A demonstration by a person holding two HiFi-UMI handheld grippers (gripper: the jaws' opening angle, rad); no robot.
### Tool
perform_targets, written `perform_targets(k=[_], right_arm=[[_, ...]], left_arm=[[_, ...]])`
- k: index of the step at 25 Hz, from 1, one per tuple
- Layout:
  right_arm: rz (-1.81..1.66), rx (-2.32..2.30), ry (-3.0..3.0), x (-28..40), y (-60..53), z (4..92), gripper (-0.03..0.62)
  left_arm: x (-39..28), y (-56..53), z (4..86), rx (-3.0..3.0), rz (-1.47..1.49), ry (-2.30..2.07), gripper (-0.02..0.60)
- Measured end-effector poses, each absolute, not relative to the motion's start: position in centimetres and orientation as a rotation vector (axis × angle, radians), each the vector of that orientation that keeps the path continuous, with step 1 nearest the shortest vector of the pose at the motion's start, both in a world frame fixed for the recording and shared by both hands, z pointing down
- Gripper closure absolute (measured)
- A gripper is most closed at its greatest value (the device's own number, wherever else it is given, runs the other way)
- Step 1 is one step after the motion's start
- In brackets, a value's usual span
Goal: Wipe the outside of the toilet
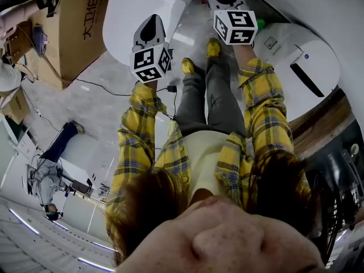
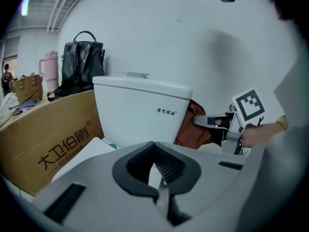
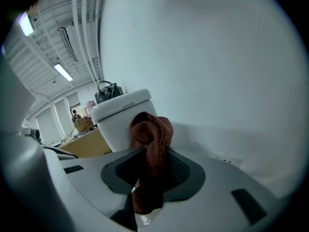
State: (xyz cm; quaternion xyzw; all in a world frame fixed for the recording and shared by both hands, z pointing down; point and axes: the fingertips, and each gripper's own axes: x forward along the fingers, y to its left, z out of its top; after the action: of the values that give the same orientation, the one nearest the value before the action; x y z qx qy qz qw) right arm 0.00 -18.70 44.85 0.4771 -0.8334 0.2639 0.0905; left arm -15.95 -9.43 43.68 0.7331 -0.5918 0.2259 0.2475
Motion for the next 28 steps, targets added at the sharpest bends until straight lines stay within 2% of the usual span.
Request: perform_targets(k=[28], right_arm=[[1.022, 1.286, -2.143, -1.3, -18.5, 58.8, 0.471]], left_arm=[[-16.3, -9.9, 46.5, 1.961, 0.664, -1.568, 0.579]])
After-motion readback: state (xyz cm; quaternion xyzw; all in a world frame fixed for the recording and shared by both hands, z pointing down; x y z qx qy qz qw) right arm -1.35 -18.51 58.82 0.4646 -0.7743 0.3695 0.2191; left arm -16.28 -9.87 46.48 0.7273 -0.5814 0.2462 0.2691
